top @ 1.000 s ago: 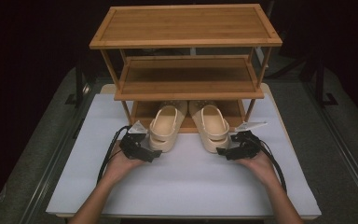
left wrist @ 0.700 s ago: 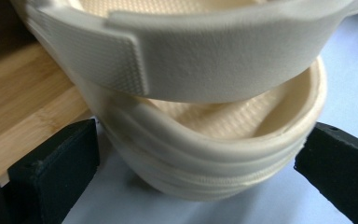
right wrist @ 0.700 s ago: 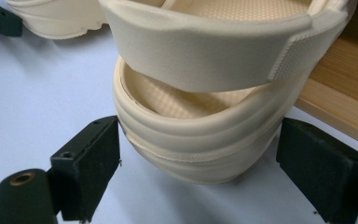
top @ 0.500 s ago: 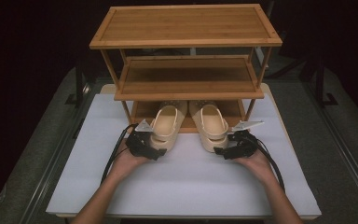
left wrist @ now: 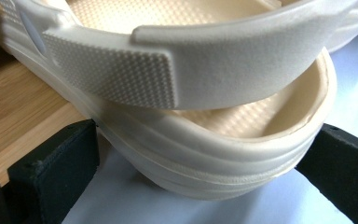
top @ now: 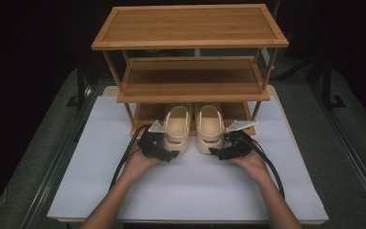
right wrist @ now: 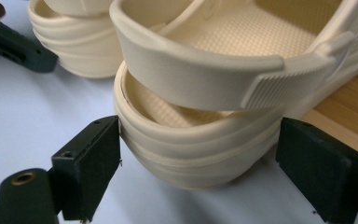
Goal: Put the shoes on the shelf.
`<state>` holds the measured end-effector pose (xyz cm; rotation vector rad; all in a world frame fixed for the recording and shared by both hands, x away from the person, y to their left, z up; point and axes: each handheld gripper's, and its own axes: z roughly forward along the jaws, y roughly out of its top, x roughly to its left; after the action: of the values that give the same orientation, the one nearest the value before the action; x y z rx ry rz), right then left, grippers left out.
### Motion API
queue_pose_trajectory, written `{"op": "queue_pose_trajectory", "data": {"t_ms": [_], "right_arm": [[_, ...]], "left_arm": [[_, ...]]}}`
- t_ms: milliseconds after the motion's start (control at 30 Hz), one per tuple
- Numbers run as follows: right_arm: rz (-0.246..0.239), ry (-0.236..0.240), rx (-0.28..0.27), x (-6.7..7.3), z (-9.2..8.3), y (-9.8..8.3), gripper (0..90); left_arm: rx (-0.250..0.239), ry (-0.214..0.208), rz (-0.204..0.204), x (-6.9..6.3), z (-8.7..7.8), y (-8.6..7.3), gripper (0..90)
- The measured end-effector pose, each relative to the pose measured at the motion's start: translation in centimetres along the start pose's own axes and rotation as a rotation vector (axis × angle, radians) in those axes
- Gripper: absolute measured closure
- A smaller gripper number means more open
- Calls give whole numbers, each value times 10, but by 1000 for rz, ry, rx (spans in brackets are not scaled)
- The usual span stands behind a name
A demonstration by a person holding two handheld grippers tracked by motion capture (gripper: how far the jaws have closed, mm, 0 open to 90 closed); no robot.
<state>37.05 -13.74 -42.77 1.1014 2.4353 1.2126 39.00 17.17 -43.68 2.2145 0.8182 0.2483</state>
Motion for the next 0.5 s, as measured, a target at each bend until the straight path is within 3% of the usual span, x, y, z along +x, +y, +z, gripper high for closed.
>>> {"op": "queue_pose_trajectory", "data": {"t_ms": [133,200,500], "right_arm": [[-20,-13,-8,6,7,5,139],[-26,-34,-11,10,13,7,138],[4,-36,-32,-4,22,14,139]], "left_arm": [[-15,-10,-10,-3,6,5,0],[-12,6,-11,-3,9,8,0],[-27,21,-36,9,19,17,0]]}}
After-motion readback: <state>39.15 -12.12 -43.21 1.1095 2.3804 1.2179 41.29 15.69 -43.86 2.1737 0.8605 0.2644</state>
